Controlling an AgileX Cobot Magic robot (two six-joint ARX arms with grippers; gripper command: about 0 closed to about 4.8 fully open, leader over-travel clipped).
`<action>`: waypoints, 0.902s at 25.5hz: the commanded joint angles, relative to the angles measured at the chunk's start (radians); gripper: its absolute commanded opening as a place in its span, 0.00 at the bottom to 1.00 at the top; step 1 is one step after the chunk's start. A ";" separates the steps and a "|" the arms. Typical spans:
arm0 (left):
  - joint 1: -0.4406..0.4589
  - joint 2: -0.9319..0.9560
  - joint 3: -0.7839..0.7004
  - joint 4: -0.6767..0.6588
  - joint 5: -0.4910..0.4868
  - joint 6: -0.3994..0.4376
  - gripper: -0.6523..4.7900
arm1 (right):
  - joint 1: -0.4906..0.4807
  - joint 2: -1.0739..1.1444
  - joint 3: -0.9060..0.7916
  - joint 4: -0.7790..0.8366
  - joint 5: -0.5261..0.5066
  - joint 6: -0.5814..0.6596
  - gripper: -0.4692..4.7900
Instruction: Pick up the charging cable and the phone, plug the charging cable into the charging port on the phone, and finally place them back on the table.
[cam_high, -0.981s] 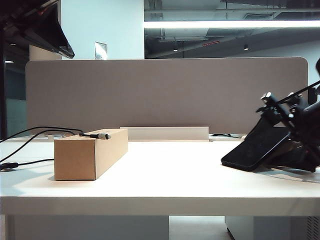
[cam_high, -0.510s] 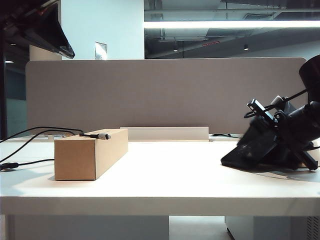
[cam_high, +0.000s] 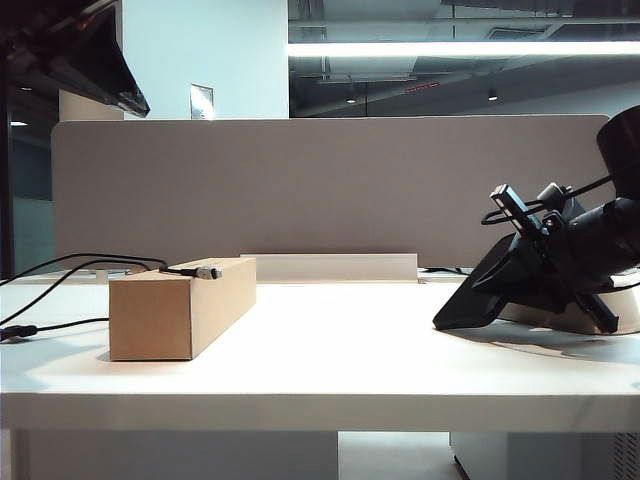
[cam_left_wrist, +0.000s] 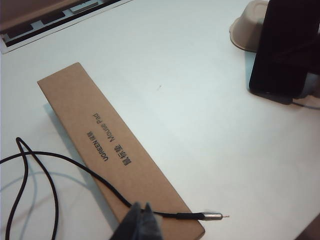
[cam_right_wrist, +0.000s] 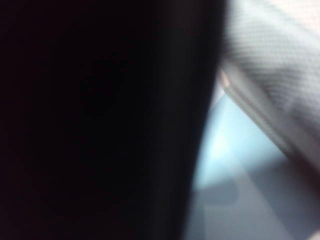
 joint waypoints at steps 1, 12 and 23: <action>-0.001 -0.004 0.006 0.012 0.005 0.000 0.11 | 0.000 0.014 -0.011 -0.087 -0.002 -0.026 0.09; -0.003 0.000 0.006 -0.093 0.037 0.101 0.11 | 0.000 -0.197 -0.012 -0.109 -0.154 -0.088 0.09; -0.196 0.151 0.006 -0.100 -0.119 0.469 0.11 | 0.002 -0.588 -0.012 -0.470 -0.179 -0.328 0.09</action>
